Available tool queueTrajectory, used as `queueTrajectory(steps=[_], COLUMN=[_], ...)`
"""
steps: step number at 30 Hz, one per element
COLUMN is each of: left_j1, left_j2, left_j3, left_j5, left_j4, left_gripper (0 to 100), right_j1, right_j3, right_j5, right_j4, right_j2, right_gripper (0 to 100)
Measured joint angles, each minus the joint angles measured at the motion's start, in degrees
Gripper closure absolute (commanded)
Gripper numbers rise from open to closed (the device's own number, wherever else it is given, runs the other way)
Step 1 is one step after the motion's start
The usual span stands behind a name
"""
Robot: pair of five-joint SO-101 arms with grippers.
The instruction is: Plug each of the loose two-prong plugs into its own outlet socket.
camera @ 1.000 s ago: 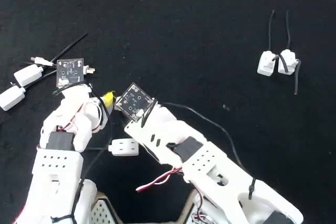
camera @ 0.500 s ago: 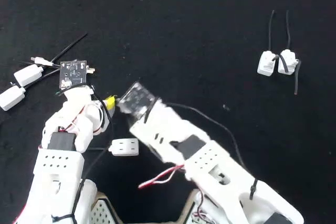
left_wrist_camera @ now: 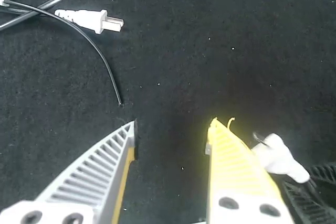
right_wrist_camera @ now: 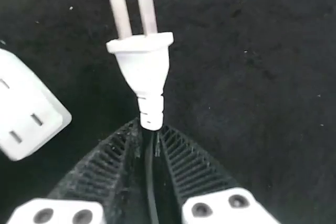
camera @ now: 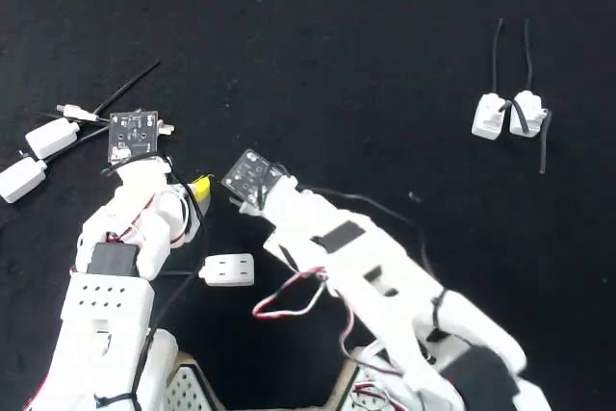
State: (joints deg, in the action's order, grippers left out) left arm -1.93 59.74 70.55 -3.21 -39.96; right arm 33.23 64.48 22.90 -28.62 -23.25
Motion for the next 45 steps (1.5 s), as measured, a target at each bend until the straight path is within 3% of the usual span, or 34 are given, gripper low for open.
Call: queueTrajectory(steps=[4, 8, 16, 27, 45], left_j1=[-0.88, -6.95, -11.78, -14.77, -14.77], left_j2=[0.0, -0.09, -0.09, -0.09, -0.09], left_j3=[0.0, 0.0, 0.0, 0.0, 0.0], left_j5=[0.0, 0.0, -2.9, -3.43, -3.43], left_j4=[0.0, -1.23, -1.23, -1.23, -1.23], left_gripper=[78, 78, 78, 78, 78], right_j1=[0.0, 0.0, 0.0, -1.58, 0.53], right_j3=[-5.45, -12.92, -30.33, -33.67, -38.95], right_j5=[0.35, 0.35, 0.79, 0.62, 0.7], right_j4=[-0.44, -6.24, -20.84, -11.96, -12.22], right_j2=[5.8, 12.22, 19.6, 30.77, 37.27], right_gripper=[91.3, 83.5, 86.2, 86.1, 89.4])
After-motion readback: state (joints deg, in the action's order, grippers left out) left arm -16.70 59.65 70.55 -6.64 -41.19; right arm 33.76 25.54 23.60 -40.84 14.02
